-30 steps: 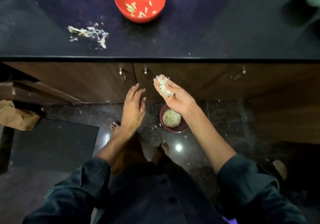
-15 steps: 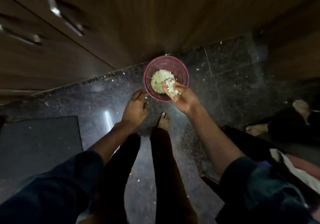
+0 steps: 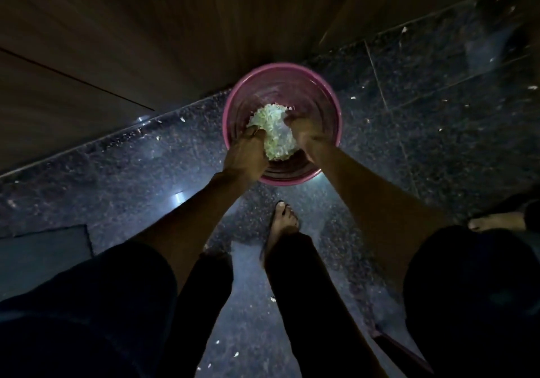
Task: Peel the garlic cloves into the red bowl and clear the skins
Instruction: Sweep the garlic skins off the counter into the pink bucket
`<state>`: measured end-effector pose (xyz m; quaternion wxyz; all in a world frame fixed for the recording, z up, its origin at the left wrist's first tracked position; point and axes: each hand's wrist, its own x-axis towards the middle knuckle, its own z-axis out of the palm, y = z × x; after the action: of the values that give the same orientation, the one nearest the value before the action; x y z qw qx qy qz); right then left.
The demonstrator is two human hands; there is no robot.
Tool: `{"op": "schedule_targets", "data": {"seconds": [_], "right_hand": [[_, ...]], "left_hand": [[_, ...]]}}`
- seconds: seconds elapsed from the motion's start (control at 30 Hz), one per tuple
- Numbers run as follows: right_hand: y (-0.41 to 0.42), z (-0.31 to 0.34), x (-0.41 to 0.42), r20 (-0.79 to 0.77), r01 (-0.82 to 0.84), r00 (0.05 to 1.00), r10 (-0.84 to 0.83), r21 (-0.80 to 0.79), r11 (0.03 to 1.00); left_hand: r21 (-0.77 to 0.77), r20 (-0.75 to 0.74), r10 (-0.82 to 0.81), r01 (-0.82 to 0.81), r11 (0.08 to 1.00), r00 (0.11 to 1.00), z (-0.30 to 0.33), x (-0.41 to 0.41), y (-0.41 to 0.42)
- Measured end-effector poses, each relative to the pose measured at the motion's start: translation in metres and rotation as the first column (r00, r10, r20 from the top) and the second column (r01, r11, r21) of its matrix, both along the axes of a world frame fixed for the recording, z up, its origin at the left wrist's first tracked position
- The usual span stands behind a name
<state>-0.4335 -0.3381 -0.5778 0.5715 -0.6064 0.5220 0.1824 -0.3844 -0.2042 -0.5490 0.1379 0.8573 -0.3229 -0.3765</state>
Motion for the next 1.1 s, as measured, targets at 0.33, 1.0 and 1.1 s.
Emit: {"op": "schedule_targets", "data": {"seconds": [0.33,1.0,1.1], "right_hand": [[-0.013,-0.032,-0.002,-0.246,-0.534,0.843,0.479,-0.495,0.685],[0.129,0.242,0.027,-0.098,-0.597,0.744,0.661,-0.541,0.592],[0.174,0.331,0.038,0.007,-0.541,0.731,0.682,-0.604,0.586]], "left_hand": [[0.037,0.046,-0.104,0.102,0.994,0.994,-0.025,0.01,-0.008],[0.074,0.295,0.121,-0.149,0.986,0.948,0.226,0.023,0.112],[0.009,0.35,0.197,-0.214,0.977,0.916,0.305,0.03,0.152]]}}
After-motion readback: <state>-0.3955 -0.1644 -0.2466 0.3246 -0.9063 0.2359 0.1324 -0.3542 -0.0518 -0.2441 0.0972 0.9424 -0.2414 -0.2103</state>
